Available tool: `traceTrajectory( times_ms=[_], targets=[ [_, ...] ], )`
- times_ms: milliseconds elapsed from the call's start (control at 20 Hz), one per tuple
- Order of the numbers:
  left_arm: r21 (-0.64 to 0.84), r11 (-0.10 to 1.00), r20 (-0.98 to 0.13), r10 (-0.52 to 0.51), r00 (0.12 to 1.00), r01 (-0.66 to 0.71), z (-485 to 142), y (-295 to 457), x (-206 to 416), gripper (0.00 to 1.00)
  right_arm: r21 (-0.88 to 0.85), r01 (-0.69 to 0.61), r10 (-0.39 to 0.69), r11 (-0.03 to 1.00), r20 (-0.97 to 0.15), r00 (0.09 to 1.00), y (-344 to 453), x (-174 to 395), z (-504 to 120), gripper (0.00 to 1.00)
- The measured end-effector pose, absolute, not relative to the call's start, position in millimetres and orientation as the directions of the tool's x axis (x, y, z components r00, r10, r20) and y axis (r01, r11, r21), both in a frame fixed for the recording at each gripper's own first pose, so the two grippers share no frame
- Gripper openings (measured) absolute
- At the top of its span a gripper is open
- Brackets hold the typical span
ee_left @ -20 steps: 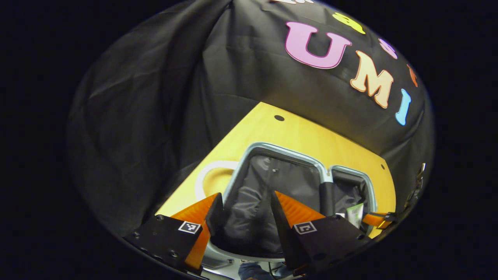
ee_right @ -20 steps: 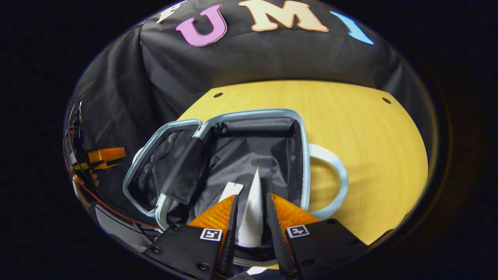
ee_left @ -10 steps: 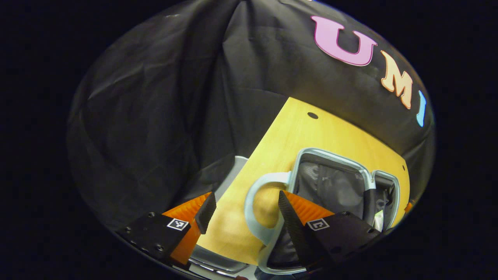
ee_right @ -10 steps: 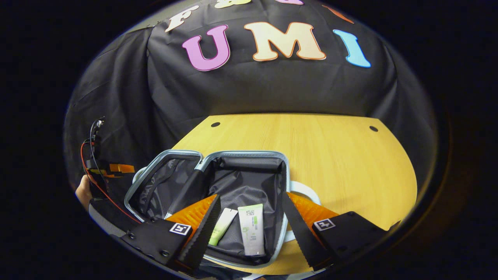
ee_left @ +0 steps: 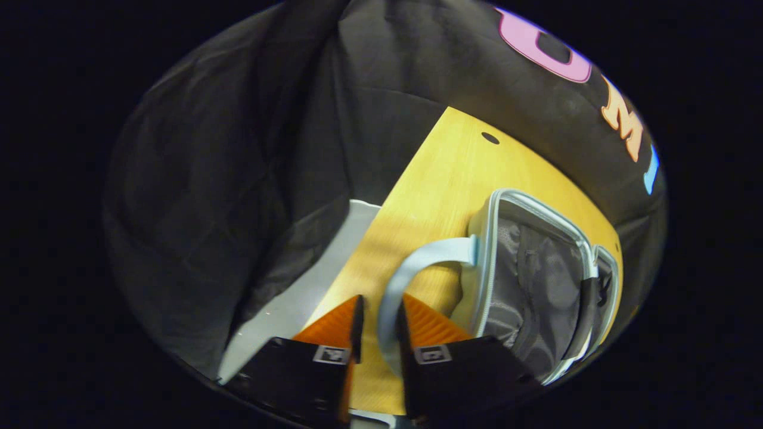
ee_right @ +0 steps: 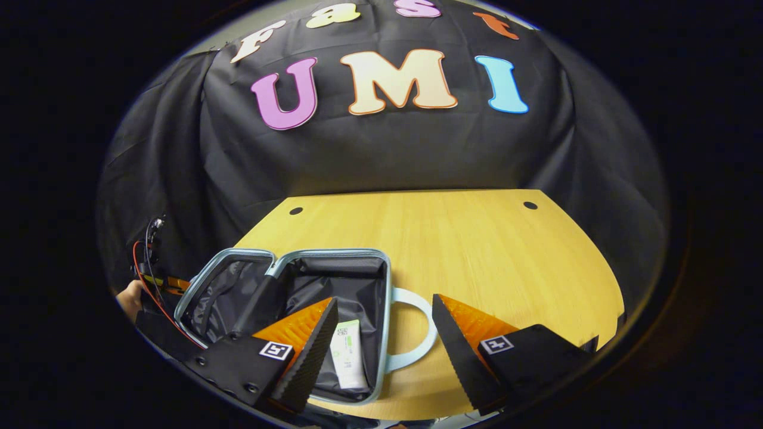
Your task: First open the suitcase, pack the skin care products into it, and then close the suitcase.
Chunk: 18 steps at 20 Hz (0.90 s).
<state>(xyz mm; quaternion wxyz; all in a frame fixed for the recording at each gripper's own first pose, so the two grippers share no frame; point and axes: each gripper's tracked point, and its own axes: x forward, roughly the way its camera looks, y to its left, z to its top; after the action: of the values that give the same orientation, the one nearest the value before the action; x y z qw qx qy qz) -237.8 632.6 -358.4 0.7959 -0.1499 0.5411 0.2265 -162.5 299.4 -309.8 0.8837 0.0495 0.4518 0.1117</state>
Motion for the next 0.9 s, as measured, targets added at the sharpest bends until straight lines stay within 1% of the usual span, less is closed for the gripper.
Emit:
traceTrajectory(
  times_ms=[100, 150, 250, 300, 400, 650, 800, 900],
  targets=[
    [0.044, 0.874, -0.916, 0.228, 0.329, -0.483, -348.8, 630.3, -233.8, 0.04, 0.182, -0.139, 0.229, 0.973, -0.78, 0.583, 289.3, -161.3, -304.5, 0.98],
    [0.062, 0.885, -0.915, 0.235, 0.328, -0.461, -343.5, 626.3, -232.5, 0.01, 0.177, -0.14, 0.225, 0.974, -0.773, 0.593, 288.0, -159.2, -304.4, 0.98],
    [0.096, 0.891, -0.902, 0.266, 0.339, -0.445, -326.7, 626.9, -226.2, 0.0, 0.167, -0.148, 0.223, 0.975, -0.763, 0.607, 281.0, -158.0, -300.7, 0.98],
    [0.098, 0.885, -0.886, 0.285, 0.365, -0.454, -315.6, 628.0, -221.3, 0.0, 0.163, -0.144, 0.217, 0.976, -0.759, 0.614, 275.7, -156.6, -298.7, 0.98],
    [0.084, 0.884, -0.867, 0.292, 0.404, -0.459, -291.7, 621.0, -211.5, 0.0, 0.173, -0.132, 0.217, 0.976, -0.749, 0.626, 270.8, -154.1, -294.9, 0.98],
    [0.014, 0.905, -0.834, 0.246, 0.495, -0.426, -242.9, 595.9, -191.3, 0.0, 0.186, -0.089, 0.199, 0.978, -0.736, 0.647, 260.0, -152.6, -293.5, 0.98],
    [-0.014, 0.921, -0.8, 0.224, 0.557, -0.389, -210.2, 575.4, -173.3, 0.0, 0.19, -0.105, 0.211, 0.976, -0.714, 0.667, 257.3, -145.4, -287.4, 0.98],
    [-0.019, 0.931, -0.756, 0.225, 0.615, -0.364, -184.8, 554.6, -156.3, 0.0, 0.205, -0.139, 0.243, 0.969, -0.683, 0.689, 258.3, -137.2, -280.7, 0.98]
  ],
)
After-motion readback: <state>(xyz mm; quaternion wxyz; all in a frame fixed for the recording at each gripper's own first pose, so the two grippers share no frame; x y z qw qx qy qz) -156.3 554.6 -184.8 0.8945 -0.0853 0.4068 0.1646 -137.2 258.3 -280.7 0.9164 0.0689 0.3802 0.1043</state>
